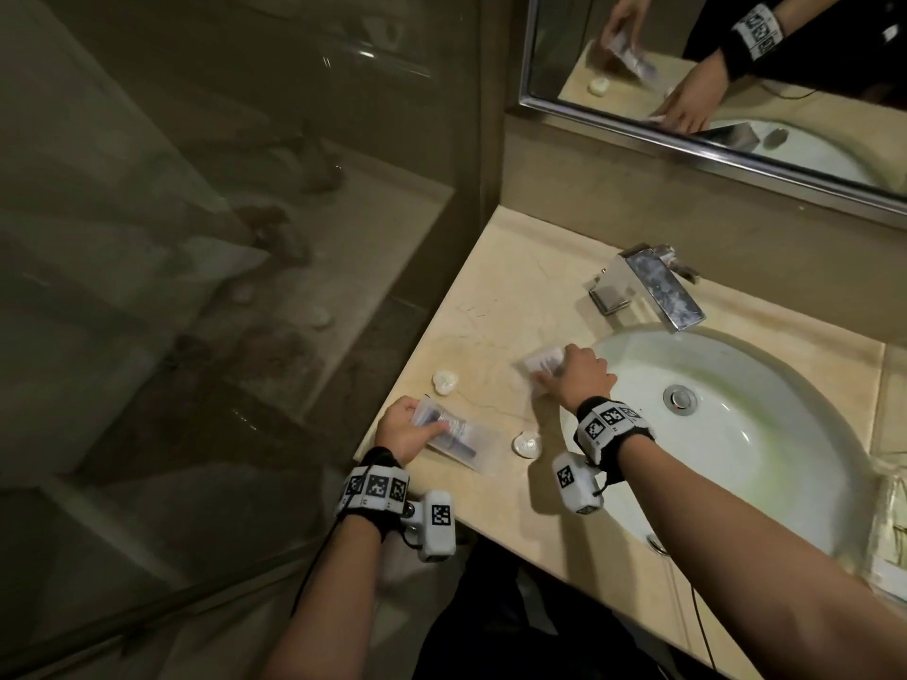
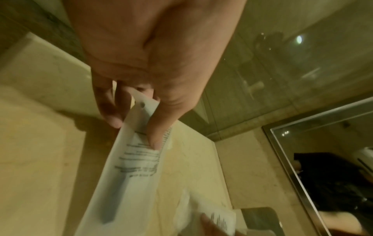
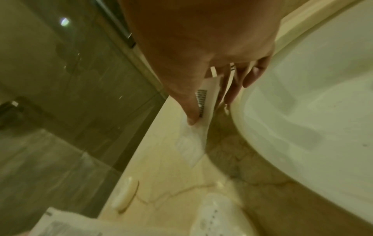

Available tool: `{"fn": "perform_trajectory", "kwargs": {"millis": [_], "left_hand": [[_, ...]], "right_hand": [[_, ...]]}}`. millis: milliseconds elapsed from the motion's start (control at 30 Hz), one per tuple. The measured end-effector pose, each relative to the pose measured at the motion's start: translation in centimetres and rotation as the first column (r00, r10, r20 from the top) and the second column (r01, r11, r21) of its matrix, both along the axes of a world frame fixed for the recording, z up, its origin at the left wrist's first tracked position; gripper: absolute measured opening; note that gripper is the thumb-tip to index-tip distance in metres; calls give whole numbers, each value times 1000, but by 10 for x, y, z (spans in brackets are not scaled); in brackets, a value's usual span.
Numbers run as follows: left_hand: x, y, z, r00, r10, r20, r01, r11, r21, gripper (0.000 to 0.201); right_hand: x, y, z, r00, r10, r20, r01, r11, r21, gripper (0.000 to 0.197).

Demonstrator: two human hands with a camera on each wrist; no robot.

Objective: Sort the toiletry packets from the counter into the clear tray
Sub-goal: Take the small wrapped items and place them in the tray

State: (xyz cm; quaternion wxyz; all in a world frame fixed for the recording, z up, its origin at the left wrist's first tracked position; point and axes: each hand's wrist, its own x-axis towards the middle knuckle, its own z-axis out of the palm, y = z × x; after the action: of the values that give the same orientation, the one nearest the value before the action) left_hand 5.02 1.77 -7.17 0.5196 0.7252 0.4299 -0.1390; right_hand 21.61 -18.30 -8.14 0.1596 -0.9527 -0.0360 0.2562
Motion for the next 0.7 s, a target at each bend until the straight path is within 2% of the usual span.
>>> {"fn": "perform_trajectory", "kwargs": {"millis": [67, 200, 300, 433, 533, 700], "left_hand": [[2, 2, 10, 1000, 14, 12, -14, 1000, -27, 30], [11, 1, 36, 994, 56, 96, -52, 998, -44, 31], [21, -9, 55, 981, 75, 181, -67, 996, -52, 35], [42, -37, 82, 956, 98, 275, -70, 991, -111, 37], [63, -67, 96, 941, 31, 336, 7, 994, -111, 40], [100, -142, 118, 891, -127, 436, 218, 962, -165, 32]], "right_hand": [[0, -7, 2, 996, -77, -53, 84, 988, 132, 44], [-1, -23, 16, 984, -140, -115, 174, 899, 401, 32], [-2, -42, 33, 975, -178, -131, 221, 813, 539, 34], [-3, -84, 49, 964, -232, -129, 259, 718, 646, 33], [-4, -124, 60, 953, -257, -159, 291, 639, 712, 22], [-8, -207, 74, 916, -370, -158, 349, 538, 767, 48]]}}
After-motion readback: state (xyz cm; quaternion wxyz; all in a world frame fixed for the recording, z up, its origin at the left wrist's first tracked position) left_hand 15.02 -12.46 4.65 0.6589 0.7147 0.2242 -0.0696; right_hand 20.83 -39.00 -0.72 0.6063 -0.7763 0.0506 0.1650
